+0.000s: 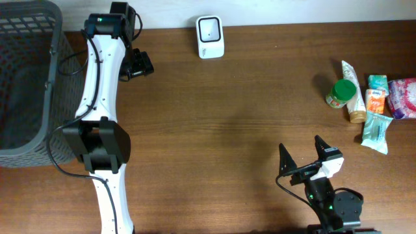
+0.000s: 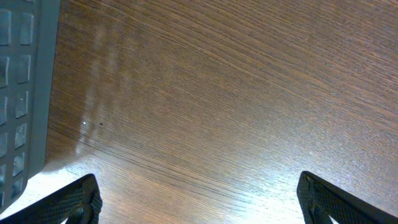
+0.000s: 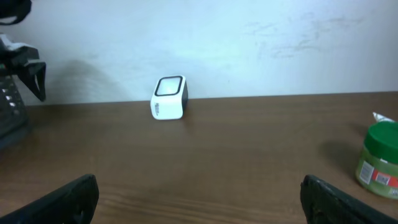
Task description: Scan the item barcode
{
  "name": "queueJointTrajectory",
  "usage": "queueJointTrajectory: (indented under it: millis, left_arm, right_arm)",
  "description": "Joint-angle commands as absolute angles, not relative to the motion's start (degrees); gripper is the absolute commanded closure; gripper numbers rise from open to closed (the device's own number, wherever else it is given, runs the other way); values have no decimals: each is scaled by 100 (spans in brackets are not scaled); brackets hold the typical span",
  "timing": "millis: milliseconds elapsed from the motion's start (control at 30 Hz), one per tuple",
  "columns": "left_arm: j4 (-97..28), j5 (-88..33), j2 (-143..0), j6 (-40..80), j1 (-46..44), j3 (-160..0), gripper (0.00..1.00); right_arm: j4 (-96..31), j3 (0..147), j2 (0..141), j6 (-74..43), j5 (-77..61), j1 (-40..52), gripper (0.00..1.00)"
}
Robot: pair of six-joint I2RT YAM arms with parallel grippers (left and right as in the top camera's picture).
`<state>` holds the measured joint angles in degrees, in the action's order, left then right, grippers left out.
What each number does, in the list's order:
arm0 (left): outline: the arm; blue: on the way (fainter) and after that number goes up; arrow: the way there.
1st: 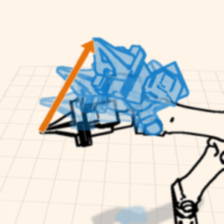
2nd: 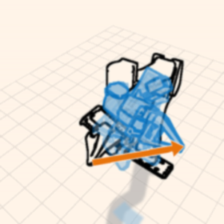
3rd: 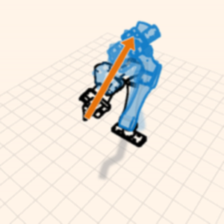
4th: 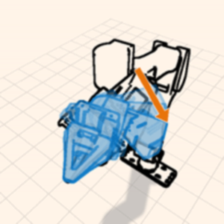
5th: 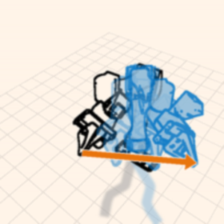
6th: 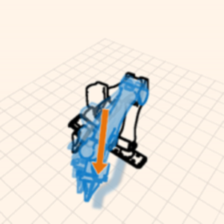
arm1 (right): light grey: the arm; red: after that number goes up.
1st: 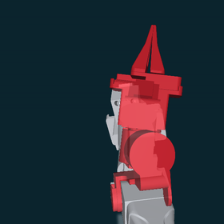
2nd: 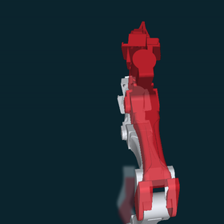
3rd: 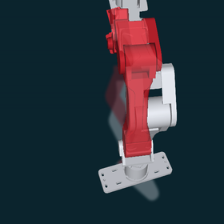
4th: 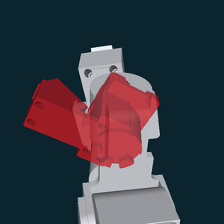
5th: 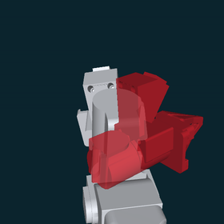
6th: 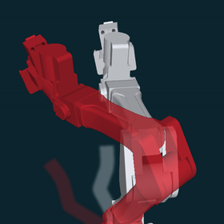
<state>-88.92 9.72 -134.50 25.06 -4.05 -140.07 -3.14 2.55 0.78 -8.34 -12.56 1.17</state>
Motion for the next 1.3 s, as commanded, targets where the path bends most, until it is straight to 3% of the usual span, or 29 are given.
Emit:
queueJointTrajectory:
  millis: [0,167,367,1267]
  left_arm:
    - [-8899,1035,-13426,2434,-395,-13994,1]
    - [-8899,1035,-13426,2434,-395,-13994,1]
    - [-8901,1035,-13426,2436,-395,-13994,1]
    - [-8901,1035,-13426,2434,-395,-13994,1]
  right_arm:
    - [-75,32,19,-770,-1002,150,1]
    - [-395,32,19,-696,-663,143,2]
    - [-405,32,19,285,-657,143,1]
    - [-432,34,19,-3,-272,139,1]
